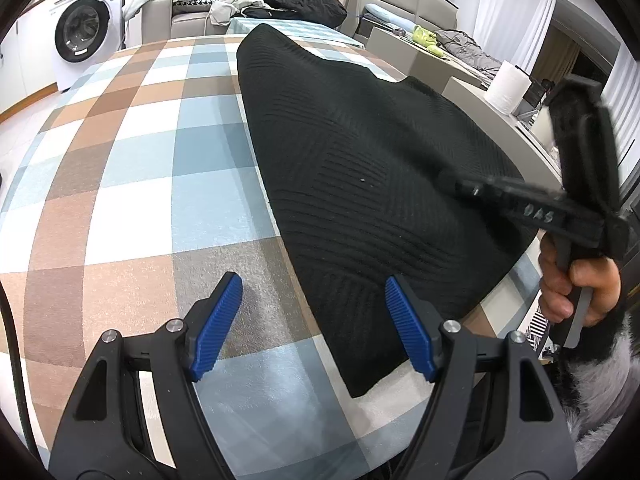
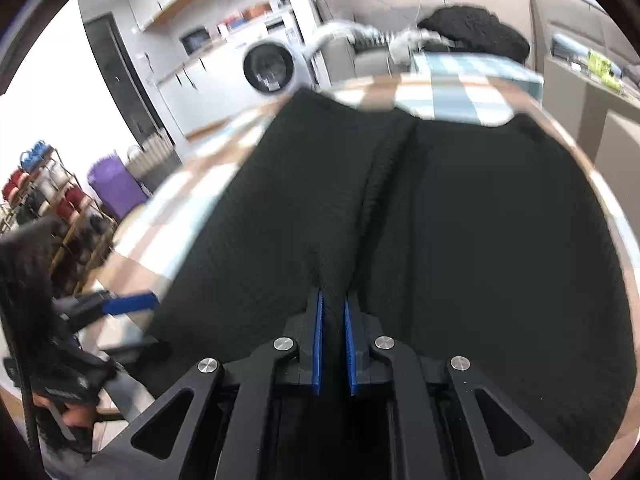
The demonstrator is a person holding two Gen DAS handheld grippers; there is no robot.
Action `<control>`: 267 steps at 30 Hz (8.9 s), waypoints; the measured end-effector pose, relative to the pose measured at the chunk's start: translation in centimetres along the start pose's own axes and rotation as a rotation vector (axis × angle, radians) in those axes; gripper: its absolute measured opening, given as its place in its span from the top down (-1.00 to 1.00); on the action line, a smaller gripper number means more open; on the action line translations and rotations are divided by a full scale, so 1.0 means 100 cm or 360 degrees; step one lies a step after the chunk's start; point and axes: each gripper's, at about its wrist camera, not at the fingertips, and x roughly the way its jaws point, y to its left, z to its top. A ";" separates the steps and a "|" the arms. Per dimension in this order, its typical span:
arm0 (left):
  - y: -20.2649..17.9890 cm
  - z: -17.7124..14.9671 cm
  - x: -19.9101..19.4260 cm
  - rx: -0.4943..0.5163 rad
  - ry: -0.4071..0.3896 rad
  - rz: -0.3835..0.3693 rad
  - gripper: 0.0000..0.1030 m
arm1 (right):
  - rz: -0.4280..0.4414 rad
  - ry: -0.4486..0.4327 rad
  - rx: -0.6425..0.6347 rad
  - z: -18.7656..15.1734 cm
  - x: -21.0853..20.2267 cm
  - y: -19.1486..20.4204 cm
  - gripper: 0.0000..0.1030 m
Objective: Fold small clothes
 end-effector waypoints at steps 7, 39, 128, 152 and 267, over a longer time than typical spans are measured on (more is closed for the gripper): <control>0.006 0.005 0.002 -0.0063 -0.0019 -0.0005 -0.39 | 0.0045 -0.0015 0.0042 -0.005 -0.022 -0.003 0.40; 0.032 0.059 0.042 -0.0363 -0.0113 -0.0063 0.73 | -0.0338 -0.0133 0.0332 -0.025 -0.052 -0.098 0.59; 0.022 0.011 -0.012 -0.0059 -0.0119 0.0187 -0.30 | 0.0299 0.0014 0.0060 -0.011 -0.015 0.001 0.59; 0.025 0.009 -0.006 -0.0061 -0.0083 0.0144 -0.30 | 0.0254 -0.0155 -0.0001 0.041 0.015 0.029 0.81; 0.020 0.004 0.009 -0.0133 -0.0086 0.0151 -0.51 | 0.0152 0.0036 0.0181 0.001 -0.005 -0.033 0.52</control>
